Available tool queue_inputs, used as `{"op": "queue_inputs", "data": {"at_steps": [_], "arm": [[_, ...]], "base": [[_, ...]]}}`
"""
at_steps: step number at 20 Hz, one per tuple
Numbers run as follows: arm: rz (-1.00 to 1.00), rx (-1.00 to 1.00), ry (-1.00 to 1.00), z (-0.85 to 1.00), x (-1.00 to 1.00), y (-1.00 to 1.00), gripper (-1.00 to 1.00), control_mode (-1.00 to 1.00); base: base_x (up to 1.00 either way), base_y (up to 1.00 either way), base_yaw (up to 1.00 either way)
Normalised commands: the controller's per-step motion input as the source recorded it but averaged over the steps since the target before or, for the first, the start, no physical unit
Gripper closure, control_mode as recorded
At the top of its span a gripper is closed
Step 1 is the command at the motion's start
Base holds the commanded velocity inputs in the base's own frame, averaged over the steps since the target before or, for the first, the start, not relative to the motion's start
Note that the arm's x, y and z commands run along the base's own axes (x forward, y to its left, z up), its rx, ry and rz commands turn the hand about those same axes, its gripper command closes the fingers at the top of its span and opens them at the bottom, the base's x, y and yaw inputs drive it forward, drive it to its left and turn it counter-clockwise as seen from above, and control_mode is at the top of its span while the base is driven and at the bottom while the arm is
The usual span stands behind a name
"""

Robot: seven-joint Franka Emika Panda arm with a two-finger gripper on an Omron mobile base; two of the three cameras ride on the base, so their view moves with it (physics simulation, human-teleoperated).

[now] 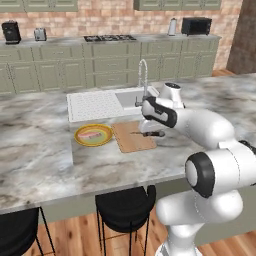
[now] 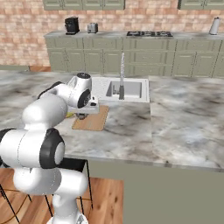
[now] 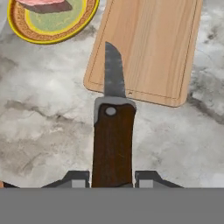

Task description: Pick up the knife from the drawer and place it on the cutting board. Then place the meat from the plate to the cutting board.

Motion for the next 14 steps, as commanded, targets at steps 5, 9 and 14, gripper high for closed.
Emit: {"op": "queue_inputs", "data": {"at_steps": [5,9,14], "arm": [[0.17,-0.06,0.00,-0.38,0.48,-0.02,1.00,-1.00],[0.13,-0.04,-0.01,-0.32,0.48,0.00,1.00,-1.00],[0.09,-0.02,-0.01,-0.21,0.49,-0.01,1.00,-1.00]], "base": [[0.00,0.00,0.00],[0.00,0.00,0.00],[0.00,0.00,0.00]]}}
